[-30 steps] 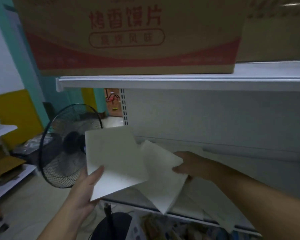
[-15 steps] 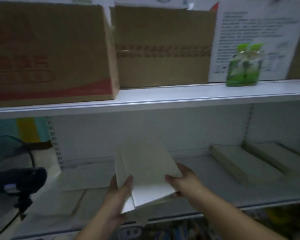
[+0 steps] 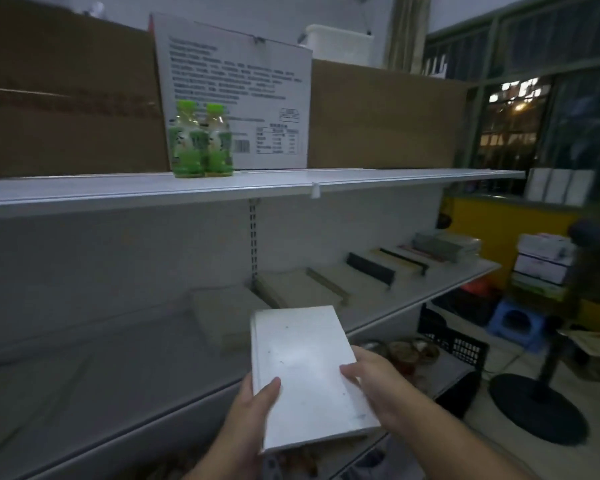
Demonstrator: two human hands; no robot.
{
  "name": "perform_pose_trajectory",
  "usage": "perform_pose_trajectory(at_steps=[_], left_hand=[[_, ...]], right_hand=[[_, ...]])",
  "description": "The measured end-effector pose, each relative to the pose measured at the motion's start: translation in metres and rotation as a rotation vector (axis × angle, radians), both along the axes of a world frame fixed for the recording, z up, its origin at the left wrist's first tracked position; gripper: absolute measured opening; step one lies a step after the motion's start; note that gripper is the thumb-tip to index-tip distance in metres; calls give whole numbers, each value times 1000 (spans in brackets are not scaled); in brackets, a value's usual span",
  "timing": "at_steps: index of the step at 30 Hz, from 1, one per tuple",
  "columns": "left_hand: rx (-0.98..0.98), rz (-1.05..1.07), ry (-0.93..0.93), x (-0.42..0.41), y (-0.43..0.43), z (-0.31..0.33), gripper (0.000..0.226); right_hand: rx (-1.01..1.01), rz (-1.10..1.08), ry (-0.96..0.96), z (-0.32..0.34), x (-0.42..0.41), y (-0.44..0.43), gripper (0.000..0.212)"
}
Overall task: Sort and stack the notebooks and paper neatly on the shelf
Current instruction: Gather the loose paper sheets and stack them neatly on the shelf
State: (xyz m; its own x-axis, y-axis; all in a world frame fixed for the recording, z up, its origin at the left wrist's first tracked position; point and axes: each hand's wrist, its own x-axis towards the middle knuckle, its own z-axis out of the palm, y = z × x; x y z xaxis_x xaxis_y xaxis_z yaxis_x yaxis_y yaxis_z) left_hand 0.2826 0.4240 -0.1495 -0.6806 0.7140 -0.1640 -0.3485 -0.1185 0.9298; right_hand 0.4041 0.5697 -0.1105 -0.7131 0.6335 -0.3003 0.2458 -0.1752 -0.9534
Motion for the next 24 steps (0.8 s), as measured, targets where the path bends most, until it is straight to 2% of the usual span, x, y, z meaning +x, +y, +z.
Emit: perform_pose_trajectory(at_steps=[4,8,15,17,21,24], left_hand=[[-31,-37,39,22,49,2,28],[-175,-40,162,16,98,1,20],[-251,116,195,-9,212,-2,29],[-242,95,233,-15,244,6,22],[-289,151,269,-31,309,14,38],[-311,148,278,-44,346,19,25]], right_hand=[[61,-79,19,0,21,42,34],[115,-131,29,-5,22,87,37],[136,-161,5,-4,-14,178,44],[150,-173,-18,4,-20,213,43],[127,-168,-69,7,-36,281,44],[165,-172,-92,-2,-48,323,48]])
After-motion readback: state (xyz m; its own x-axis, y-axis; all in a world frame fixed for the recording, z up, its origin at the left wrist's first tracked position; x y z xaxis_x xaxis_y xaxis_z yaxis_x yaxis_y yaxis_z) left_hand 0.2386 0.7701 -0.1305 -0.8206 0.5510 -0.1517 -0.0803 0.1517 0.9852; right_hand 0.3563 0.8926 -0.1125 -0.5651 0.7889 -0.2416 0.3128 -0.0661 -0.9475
